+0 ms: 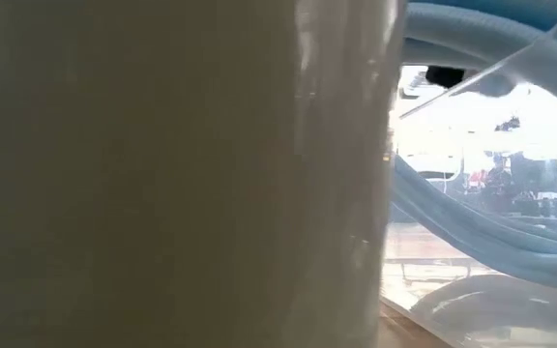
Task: Pick & Place USB Port
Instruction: Put the white HDMI cable into the transparent bin
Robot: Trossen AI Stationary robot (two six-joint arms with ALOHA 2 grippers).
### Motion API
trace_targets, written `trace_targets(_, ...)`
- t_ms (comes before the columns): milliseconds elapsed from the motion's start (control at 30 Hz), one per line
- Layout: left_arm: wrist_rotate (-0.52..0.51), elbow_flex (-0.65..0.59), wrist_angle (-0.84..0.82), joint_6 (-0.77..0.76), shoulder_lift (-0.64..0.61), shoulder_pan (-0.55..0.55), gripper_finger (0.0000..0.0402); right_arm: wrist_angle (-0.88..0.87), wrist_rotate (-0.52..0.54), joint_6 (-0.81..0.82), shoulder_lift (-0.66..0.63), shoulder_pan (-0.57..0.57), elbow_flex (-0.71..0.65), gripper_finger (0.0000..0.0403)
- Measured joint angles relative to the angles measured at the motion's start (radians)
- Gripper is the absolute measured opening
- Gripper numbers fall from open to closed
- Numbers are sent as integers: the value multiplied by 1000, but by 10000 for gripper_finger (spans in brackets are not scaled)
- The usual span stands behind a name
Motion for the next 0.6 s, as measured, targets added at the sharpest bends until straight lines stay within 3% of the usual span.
trace_targets(233, 0, 0, -4, 1, 0, 1, 75, 2, 58, 72, 0, -28, -40, 81)
trace_targets(600, 0, 0, -8, 3, 0, 1, 75, 33, 143, 25, -71, -44, -39, 171)
